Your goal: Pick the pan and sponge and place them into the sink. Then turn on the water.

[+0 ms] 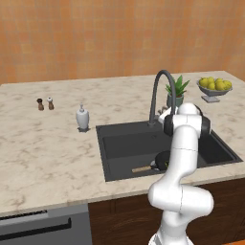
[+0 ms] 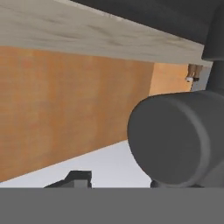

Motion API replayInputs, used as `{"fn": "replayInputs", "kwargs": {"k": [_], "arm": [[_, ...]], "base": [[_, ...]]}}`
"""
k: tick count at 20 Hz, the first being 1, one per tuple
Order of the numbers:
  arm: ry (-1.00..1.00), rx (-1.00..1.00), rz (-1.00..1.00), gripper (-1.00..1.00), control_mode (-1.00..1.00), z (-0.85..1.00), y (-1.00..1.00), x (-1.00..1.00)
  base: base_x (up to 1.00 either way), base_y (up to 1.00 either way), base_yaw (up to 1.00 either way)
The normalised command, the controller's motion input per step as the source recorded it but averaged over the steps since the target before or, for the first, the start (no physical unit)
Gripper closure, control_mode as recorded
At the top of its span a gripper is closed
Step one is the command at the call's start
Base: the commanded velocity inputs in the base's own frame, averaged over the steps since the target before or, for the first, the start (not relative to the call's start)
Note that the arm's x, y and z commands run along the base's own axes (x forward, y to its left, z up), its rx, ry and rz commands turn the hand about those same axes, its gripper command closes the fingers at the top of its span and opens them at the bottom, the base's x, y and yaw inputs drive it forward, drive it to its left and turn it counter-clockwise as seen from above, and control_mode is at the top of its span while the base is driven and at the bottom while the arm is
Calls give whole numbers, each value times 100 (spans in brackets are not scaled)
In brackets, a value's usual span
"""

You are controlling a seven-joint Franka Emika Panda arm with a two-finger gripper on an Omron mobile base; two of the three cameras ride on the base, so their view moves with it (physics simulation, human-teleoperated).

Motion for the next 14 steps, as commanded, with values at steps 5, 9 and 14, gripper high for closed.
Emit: {"fn": "replayInputs", "kwargs": {"k": [5,9,14], "arm": [[0,14,0,100,-100,-9,-80,5],[0,15,0,100,-100,-6,-86,5],[-2,14,0,100,-100,-3,-87,6]], "base": [[0,0,0],[0,0,0],[0,0,0]]}}
